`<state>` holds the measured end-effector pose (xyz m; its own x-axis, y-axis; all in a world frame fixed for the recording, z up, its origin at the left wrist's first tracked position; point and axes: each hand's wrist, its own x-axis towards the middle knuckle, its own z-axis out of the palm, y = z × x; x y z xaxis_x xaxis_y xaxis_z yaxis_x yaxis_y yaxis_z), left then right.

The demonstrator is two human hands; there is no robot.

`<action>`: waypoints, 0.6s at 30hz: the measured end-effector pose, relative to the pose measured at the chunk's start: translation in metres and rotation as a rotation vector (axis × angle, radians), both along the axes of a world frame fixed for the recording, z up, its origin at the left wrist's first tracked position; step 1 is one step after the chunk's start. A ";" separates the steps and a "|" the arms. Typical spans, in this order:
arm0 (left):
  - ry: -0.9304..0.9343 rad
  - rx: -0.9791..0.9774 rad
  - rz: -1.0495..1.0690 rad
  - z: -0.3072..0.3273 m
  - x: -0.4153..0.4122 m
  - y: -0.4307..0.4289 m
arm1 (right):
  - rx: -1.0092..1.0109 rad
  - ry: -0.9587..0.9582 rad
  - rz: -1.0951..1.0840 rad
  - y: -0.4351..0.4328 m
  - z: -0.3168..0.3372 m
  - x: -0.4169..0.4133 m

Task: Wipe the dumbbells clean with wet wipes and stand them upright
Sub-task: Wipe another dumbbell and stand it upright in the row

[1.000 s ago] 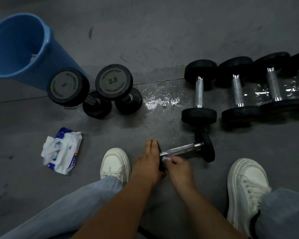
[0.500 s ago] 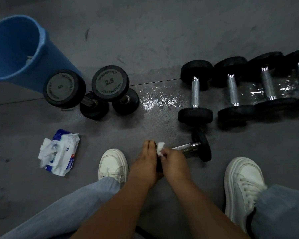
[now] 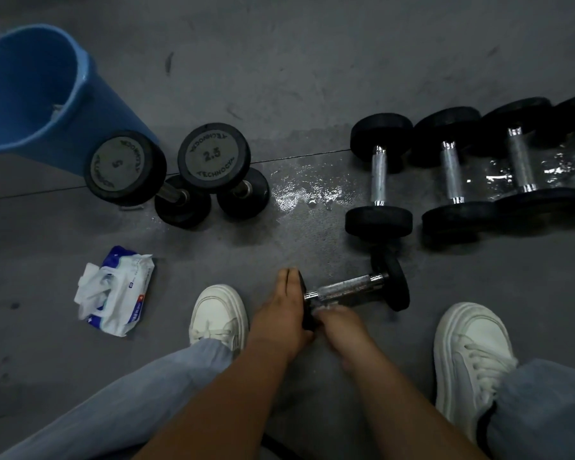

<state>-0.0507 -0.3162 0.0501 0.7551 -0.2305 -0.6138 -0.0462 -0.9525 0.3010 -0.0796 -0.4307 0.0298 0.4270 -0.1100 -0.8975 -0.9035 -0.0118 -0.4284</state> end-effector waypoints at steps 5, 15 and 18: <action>0.022 -0.010 0.004 -0.002 0.004 0.001 | -0.061 -0.088 -0.231 0.001 0.005 0.003; 0.009 -0.003 0.003 0.000 0.002 -0.002 | -0.291 -0.242 0.100 0.003 0.007 0.037; 0.007 -0.011 0.006 0.002 0.002 -0.002 | -0.339 -0.183 0.334 -0.001 -0.001 0.028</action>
<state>-0.0491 -0.3180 0.0518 0.7522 -0.2328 -0.6164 -0.0381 -0.9493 0.3120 -0.0514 -0.4313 0.0290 0.6357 -0.2127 -0.7420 -0.7372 -0.4525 -0.5018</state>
